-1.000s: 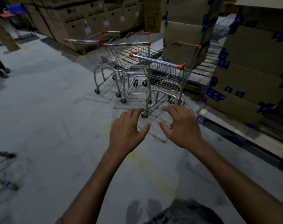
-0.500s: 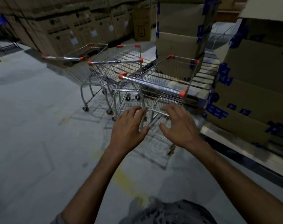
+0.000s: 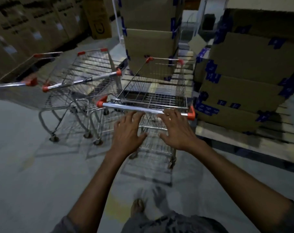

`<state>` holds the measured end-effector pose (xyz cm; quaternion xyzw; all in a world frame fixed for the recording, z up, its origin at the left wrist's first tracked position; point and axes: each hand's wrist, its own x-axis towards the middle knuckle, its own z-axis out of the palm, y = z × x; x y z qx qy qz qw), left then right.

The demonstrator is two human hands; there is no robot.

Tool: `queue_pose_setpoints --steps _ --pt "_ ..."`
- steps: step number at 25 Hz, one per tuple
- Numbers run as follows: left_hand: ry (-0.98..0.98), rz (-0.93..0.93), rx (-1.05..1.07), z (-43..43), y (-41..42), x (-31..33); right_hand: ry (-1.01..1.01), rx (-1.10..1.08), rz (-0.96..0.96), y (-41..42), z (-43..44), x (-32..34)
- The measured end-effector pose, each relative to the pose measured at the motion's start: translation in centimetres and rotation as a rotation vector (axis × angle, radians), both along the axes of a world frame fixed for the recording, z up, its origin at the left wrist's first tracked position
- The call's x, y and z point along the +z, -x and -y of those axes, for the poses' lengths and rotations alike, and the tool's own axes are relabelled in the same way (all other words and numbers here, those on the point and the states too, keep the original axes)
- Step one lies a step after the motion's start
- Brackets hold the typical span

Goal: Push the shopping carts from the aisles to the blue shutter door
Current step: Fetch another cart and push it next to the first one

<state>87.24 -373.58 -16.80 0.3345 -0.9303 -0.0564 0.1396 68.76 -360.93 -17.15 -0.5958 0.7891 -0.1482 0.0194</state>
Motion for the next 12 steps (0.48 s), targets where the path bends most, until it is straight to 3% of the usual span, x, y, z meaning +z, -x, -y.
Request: queue_pose_setpoints --steps 8,12 --pt "-0.059 0.233 -0.189 13.0 1.7 -3.3 -0.247 -0.238 -0.067 -0.5 9.4 -3.2" --pt "0.004 0.184 -0.238 14.8 3.0 -4.3 -0.203 -0.331 -0.142 -0.9 10.6 -4.5"
